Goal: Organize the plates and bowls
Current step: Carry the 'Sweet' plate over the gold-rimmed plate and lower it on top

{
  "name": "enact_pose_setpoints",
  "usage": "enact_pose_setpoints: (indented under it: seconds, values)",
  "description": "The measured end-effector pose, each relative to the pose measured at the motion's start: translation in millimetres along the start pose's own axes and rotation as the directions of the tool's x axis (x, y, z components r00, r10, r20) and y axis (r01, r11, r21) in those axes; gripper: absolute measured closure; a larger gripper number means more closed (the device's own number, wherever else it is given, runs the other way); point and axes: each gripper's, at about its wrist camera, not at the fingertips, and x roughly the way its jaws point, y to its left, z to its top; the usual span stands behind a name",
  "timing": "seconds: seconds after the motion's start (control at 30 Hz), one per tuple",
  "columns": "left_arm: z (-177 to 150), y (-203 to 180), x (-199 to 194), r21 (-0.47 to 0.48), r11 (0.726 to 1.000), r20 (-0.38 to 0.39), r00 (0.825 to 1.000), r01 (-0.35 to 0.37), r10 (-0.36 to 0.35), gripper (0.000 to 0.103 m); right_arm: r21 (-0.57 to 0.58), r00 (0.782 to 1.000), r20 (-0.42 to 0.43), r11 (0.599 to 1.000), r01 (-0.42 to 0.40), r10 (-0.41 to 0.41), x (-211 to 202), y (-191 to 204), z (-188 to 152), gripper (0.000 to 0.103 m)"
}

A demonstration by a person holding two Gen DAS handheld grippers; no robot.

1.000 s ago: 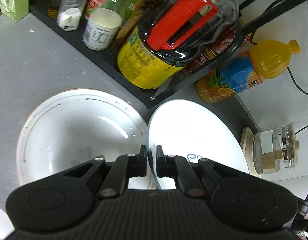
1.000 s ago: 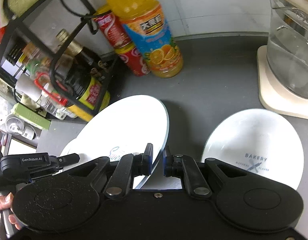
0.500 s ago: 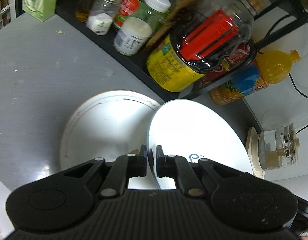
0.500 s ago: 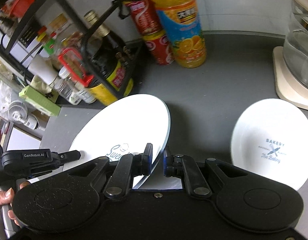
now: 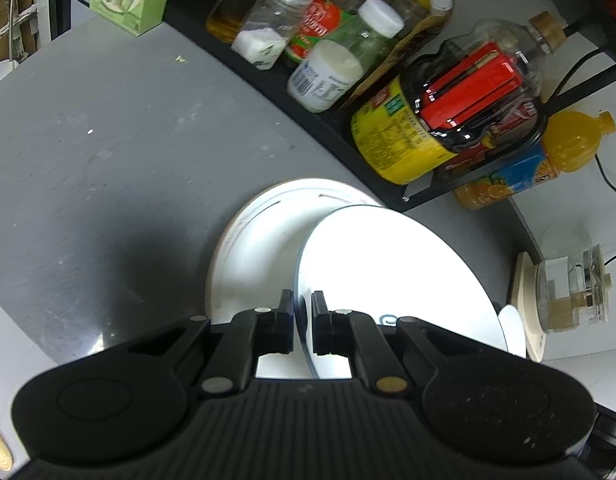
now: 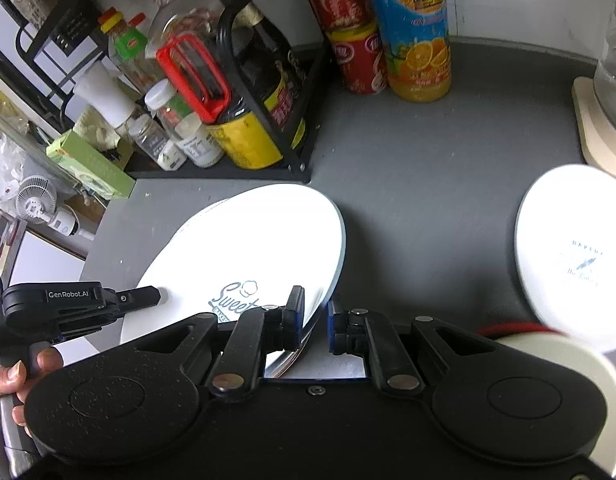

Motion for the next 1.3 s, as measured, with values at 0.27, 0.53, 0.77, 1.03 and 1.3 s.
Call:
enact_pose_setpoints:
  seconds: [0.27,0.53,0.77,1.03,1.3]
  values:
    - [-1.7,16.5,4.9,-0.003,1.000,-0.023,1.000,-0.005,0.004,0.097,0.003,1.000,-0.012,1.000,0.027,-0.027,8.7,14.8,-12.2,0.092]
    - [-1.1,23.3,11.7,-0.010,1.000,-0.037,0.999,-0.008,0.008,0.097,-0.001,0.998,-0.025,0.999,0.052,-0.052,16.5,22.5,-10.5,0.092]
    - [-1.0,24.9,18.1,-0.018,1.000,-0.039,0.999,-0.011,0.011,0.097,-0.012,0.997,-0.032,0.998,0.067,-0.067,18.6,25.5,-5.0,0.092]
    - [-5.3,27.7,28.6,-0.013,0.999,-0.056,0.997,-0.045,0.044,0.094,0.008,0.994,-0.069,0.996,0.088,-0.088,32.9,20.3,-6.4,0.095]
    - [-3.4,26.0,26.0,0.009,0.997,-0.044,0.996,-0.073,0.073,0.094,0.017,0.991,-0.080,0.994,0.105,-0.103,41.8,18.4,-7.4,0.095]
